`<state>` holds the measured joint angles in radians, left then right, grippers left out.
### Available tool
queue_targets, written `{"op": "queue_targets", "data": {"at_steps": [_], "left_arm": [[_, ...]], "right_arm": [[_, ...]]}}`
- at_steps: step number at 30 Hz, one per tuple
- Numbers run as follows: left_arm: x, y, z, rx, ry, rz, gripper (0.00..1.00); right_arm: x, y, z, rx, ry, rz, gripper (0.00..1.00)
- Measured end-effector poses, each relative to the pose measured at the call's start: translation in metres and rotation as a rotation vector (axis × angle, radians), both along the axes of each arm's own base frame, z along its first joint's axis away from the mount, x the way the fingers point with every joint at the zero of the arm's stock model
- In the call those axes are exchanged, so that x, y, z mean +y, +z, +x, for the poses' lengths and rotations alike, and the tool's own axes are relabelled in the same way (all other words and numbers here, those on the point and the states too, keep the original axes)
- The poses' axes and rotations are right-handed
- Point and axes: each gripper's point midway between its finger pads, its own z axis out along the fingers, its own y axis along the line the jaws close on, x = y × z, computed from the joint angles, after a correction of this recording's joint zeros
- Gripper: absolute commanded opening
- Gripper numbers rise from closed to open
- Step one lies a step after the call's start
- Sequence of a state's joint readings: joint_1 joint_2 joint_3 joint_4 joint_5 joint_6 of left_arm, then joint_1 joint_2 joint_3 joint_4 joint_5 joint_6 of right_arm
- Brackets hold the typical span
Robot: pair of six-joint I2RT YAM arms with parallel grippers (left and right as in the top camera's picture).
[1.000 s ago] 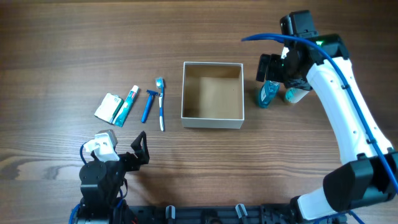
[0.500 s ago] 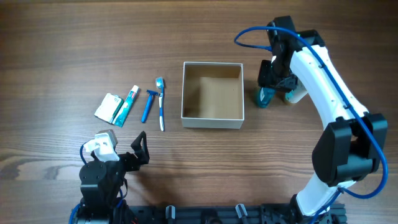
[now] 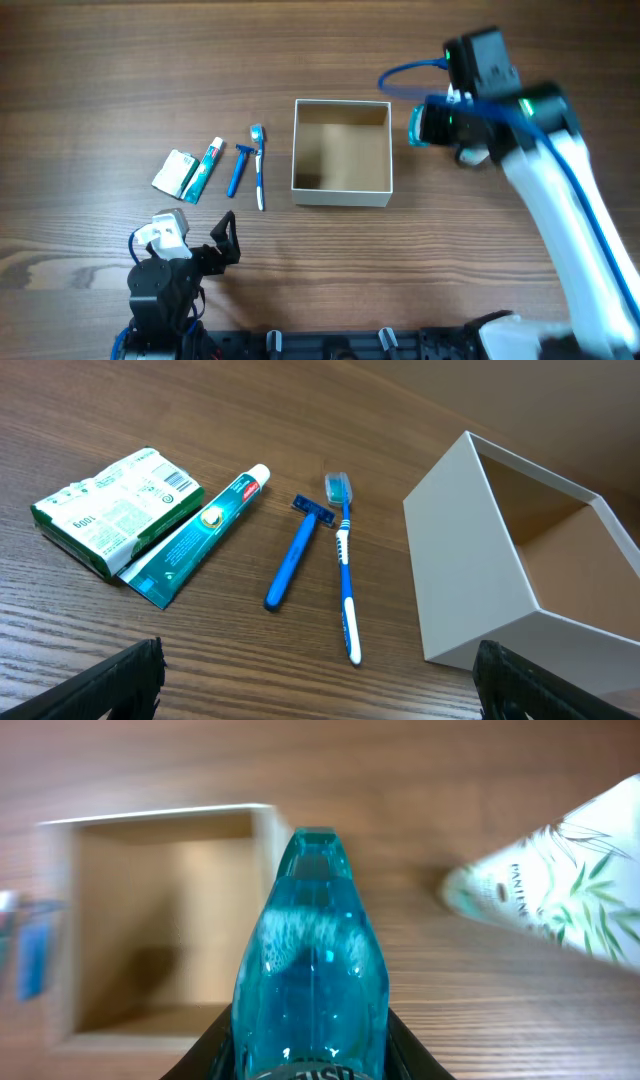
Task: Pack container
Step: 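Lift the mouthwash bottle with the right gripper and place it in the box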
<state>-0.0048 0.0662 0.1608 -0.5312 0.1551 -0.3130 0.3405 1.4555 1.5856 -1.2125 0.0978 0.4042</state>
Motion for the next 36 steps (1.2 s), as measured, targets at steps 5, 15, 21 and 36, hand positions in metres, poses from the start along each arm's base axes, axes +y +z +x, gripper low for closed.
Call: {"op": "queue_targets", "data": {"at_steps": [5,15,21,36], "left_arm": [[0.000,0.000,0.000,0.000,0.000,0.000,1.00],[0.000,0.000,0.000,0.000,0.000,0.000,1.00],[0.000,0.000,0.000,0.000,0.000,0.000,1.00],[0.000,0.000,0.000,0.000,0.000,0.000,1.00]], "right_arm": [[0.050,0.055,-0.047,-0.149,0.165,0.102,0.04],[0.094,-0.061,0.003,0.124,0.165,-0.034,0.04],[0.090,-0.114,0.042,0.177,0.113,-0.062,0.04],[0.079,-0.118,0.069,0.121,0.230,-0.093,0.76]]}}
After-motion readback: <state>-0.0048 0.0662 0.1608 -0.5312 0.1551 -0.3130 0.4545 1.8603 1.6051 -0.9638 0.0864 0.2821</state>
